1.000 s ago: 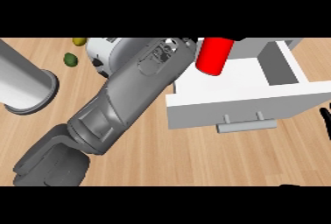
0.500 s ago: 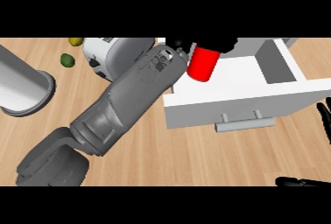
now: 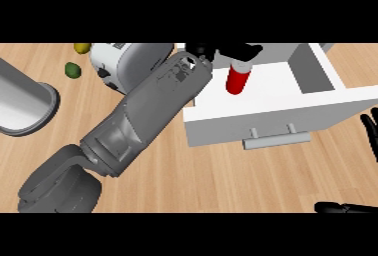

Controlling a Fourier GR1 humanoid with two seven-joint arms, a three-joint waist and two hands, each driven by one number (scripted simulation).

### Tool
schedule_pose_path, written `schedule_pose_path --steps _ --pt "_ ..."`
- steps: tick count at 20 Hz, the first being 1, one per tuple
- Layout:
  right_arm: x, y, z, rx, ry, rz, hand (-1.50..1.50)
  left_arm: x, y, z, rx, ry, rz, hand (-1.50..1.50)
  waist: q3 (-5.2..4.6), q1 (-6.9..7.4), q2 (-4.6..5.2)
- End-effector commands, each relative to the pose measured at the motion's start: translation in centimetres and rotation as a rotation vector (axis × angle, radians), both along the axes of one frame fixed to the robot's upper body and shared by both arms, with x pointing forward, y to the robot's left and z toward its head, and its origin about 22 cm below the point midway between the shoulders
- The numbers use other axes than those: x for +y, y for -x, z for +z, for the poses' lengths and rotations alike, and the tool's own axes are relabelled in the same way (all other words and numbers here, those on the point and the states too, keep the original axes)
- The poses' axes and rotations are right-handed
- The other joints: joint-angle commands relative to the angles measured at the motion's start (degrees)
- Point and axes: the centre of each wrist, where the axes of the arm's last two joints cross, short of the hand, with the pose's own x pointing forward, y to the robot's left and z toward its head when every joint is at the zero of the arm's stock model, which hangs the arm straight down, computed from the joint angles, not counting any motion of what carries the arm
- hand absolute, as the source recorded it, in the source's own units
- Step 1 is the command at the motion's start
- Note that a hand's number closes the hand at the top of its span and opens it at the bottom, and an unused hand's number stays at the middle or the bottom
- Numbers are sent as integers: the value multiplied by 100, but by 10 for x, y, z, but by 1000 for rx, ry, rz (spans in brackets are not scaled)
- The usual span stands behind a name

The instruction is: Pick up the can, place it into the drawer and close the drawer

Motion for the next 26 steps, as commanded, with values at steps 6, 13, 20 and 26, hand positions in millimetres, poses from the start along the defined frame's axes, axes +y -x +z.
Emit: schedule_pose_path --steps 6,13,20,26 --pt "-1 8 7 -33 13 13 -150 2 4 -13 -2 44 61 -150 1 -132 -5" --pt "-3 7 40 -124 286 -33 -150 4 1 -11 20 109 71 -150 -12 52 -15" --pt "18 -5 43 -185 447 7 -150 -11 8 12 -17 169 40 -150 -7 88 -4" --pt "30 -17 45 -203 683 -55 -150 -11 10 7 -24 210 39 -150 -15 371 -73"
